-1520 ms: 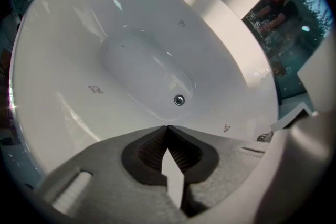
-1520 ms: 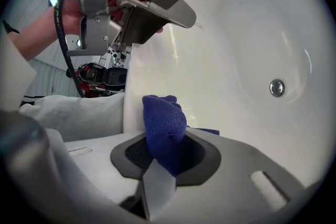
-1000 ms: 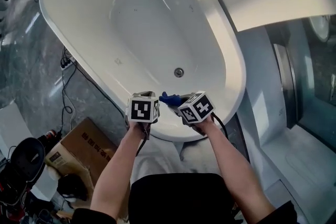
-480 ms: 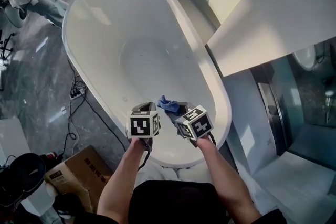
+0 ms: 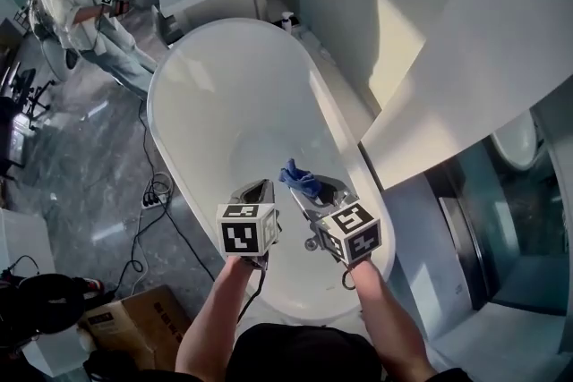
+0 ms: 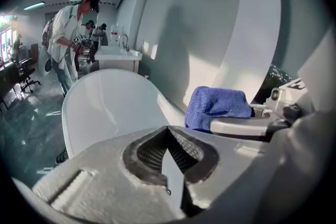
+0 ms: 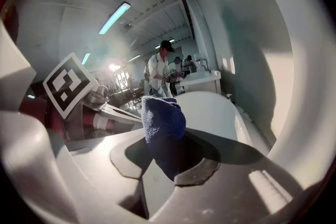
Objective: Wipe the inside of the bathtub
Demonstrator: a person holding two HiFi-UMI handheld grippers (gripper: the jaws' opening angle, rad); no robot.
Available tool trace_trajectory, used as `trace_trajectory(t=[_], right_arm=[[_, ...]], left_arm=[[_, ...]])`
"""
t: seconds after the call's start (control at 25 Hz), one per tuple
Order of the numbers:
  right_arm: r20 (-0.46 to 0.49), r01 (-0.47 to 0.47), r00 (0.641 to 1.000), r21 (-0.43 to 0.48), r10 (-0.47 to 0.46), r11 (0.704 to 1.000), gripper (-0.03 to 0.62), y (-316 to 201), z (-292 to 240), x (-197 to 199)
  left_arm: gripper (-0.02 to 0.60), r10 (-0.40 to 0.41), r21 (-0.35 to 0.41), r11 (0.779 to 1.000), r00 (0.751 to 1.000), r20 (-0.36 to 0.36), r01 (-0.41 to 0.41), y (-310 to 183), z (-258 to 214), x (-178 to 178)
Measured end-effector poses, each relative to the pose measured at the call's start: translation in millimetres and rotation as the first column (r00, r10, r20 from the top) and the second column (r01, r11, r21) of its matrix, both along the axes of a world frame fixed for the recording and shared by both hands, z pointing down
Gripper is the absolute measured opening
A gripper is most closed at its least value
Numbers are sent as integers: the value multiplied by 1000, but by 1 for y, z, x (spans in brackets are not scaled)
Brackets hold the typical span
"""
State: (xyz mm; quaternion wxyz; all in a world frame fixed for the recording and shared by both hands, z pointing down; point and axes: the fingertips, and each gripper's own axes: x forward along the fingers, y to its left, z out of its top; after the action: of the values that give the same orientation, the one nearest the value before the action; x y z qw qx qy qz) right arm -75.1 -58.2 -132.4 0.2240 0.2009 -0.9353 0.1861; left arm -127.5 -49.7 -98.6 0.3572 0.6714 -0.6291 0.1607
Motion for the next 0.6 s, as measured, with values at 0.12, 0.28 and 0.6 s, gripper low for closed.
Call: trace_trajectory(t=[0.12,0.28,0.6], right_arm=[[44,22,999,137,-29,990,95,-12,-46,-8],[104,-28,995,230,4,973,95,-22,-104,-10],[244,-103,969,278,33,955,92,-19,-176,-16]], left_arm=[[2,-30,103,994,999,39,26,-12,-52,-13],[2,-54,224,974,995,87,34,-17,-113,-20],[2,-119,395,918,973,196,32,-3,-192,-27]])
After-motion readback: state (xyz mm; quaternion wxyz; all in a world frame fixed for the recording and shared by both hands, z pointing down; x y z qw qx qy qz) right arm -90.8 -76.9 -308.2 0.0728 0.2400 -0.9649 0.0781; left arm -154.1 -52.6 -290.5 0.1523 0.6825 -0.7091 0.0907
